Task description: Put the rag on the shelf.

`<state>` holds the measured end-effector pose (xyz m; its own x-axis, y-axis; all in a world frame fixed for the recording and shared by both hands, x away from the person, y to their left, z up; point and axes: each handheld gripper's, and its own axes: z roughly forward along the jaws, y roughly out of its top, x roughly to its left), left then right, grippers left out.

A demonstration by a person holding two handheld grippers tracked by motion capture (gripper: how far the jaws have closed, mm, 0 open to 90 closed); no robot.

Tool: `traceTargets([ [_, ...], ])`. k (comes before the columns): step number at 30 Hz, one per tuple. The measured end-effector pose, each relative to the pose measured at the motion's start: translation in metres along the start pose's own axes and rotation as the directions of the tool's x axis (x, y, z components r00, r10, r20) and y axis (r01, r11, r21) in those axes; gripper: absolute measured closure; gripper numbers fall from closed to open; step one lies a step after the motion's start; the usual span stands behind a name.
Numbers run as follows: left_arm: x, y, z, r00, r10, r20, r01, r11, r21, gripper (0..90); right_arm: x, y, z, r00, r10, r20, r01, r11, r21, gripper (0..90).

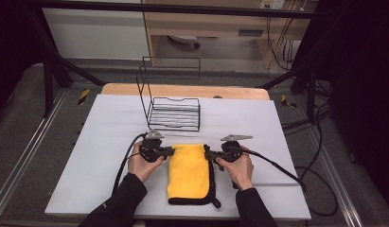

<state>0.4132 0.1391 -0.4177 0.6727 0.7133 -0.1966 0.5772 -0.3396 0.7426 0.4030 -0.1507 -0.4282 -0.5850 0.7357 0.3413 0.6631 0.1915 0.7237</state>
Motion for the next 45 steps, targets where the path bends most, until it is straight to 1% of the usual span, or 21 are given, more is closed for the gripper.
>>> traceTargets([
  [4, -0.004, 0.001, -0.006, 0.9999, 0.015, 0.004, -0.015, 0.9997, -0.021, 83.7, 0.005, -0.001, -0.008, 0.999, -0.039, -0.019, 0.039, 0.999, -0.03, 81.5],
  [6, -0.006, 0.001, -0.009, 0.9997, 0.023, 0.006, -0.023, 0.9993, -0.031, 83.7, 0.006, -0.001, -0.01, 0.9988, -0.044, -0.021, 0.043, 0.999, -0.032, 81.6],
  [8, -0.007, 0.002, -0.011, 0.9995, 0.03, 0.01, -0.03, 0.9988, -0.038, 83.7, 0.009, 0.0, -0.014, 0.9981, -0.059, -0.017, 0.059, 0.997, -0.04, 81.6],
  [11, -0.01, 0.003, -0.016, 0.9992, 0.038, 0.013, -0.038, 0.998, -0.051, 83.7, 0.011, 0.001, -0.016, 0.9973, -0.072, -0.016, 0.071, 0.996, -0.05, 81.6],
  [13, -0.012, 0.005, -0.02, 0.9989, 0.044, 0.016, -0.043, 0.9971, -0.062, 83.7, 0.013, 0.002, -0.019, 0.9977, -0.067, -0.014, 0.066, 0.996, -0.055, 81.7],
  [14, -0.013, 0.005, -0.022, 0.9987, 0.048, 0.018, -0.047, 0.9967, -0.066, 83.7, 0.014, 0.003, -0.021, 0.997, -0.076, -0.012, 0.075, 0.995, -0.066, 81.8],
  [16, -0.014, 0.006, -0.025, 0.9982, 0.057, 0.018, -0.055, 0.9957, -0.075, 83.7, 0.015, 0.003, -0.022, 0.9971, -0.075, -0.011, 0.074, 0.995, -0.068, 81.8],
  [19, -0.017, 0.009, -0.03, 0.9977, 0.065, 0.021, -0.063, 0.994, -0.089, 83.7, 0.017, 0.004, -0.026, 0.9962, -0.087, -0.006, 0.086, 0.993, -0.085, 81.8],
  [24, -0.022, 0.015, -0.039, 0.996, 0.088, 0.015, -0.085, 0.9894, -0.117, 83.8, 0.024, 0.009, -0.033, 0.9935, -0.114, 0.006, 0.114, 0.987, -0.115, 81.8],
  [29, -0.028, 0.022, -0.05, 0.9936, 0.112, 0.009, -0.11, 0.983, -0.147, 83.8, 0.03, 0.014, -0.041, 0.9893, -0.145, 0.018, 0.146, 0.977, -0.155, 81.9],
  [30, -0.029, 0.023, -0.052, 0.9933, 0.116, 0.01, -0.113, 0.9818, -0.153, 83.8, 0.033, 0.017, -0.045, 0.9876, -0.155, 0.024, 0.157, 0.973, -0.17, 81.9],
  [32, -0.031, 0.025, -0.055, 0.9921, 0.126, 0.004, -0.124, 0.979, -0.162, 83.8, 0.034, 0.018, -0.046, 0.9875, -0.156, 0.023, 0.158, 0.972, -0.177, 81.9],
  [34, -0.032, 0.028, -0.058, 0.9913, 0.131, 0.0, -0.129, 0.9766, -0.172, 83.8, 0.036, 0.021, -0.05, 0.9861, -0.164, 0.028, 0.166, 0.967, -0.196, 81.9],
  [35, -0.032, 0.029, -0.06, 0.9907, 0.136, -0.001, -0.134, 0.9757, -0.173, 83.8, 0.036, 0.021, -0.05, 0.9861, -0.164, 0.028, 0.166, 0.967, -0.196, 81.9],
  [45, -0.035, 0.043, -0.073, 0.9889, 0.147, -0.018, -0.148, 0.9623, -0.228, 83.9, 0.045, 0.036, -0.064, 0.9802, -0.193, 0.044, 0.198, 0.949, -0.246, 82.1],
])
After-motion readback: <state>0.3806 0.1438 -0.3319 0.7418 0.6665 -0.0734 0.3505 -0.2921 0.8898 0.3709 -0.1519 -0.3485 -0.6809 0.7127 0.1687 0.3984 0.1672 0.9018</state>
